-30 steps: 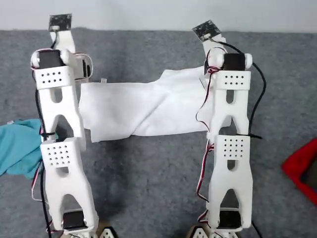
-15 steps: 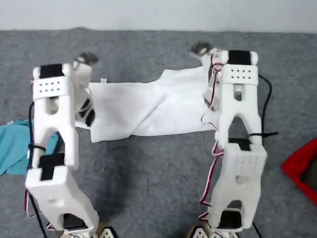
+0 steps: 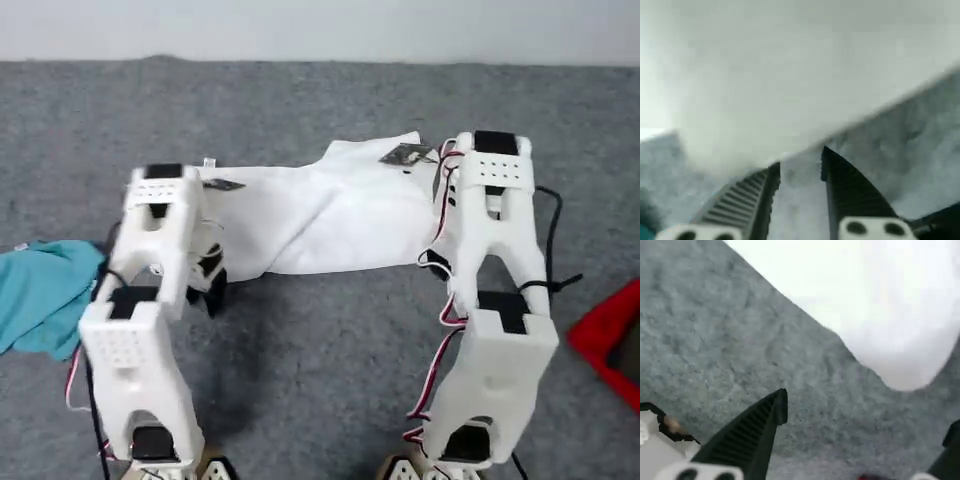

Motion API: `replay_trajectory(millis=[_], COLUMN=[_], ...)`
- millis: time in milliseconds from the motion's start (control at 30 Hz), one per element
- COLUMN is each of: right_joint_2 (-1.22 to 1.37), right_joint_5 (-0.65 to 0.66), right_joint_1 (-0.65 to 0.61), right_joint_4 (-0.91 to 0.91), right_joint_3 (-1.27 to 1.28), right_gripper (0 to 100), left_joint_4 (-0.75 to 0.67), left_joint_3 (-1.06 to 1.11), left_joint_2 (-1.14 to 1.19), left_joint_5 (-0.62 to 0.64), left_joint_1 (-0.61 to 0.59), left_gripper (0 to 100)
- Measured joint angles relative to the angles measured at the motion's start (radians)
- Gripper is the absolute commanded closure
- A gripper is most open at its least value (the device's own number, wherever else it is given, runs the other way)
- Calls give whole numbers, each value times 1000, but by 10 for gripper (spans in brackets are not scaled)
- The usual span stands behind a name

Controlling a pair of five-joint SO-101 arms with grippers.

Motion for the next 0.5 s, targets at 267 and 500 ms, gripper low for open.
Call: replay_trajectory(millis=[267,500], right_joint_2=[72,118], right_joint_5=[3,3], right_joint_1=[-23,-28], right_joint_4=[-20,-89], right_joint_3=[0,-9], right_gripper=[523,523], left_joint_4=[20,38], left_joint_3=[-282,-582], left_joint_2=[201,373], left_joint_5=[103,123], left_joint_1=[3,-2], left_gripper=[869,870])
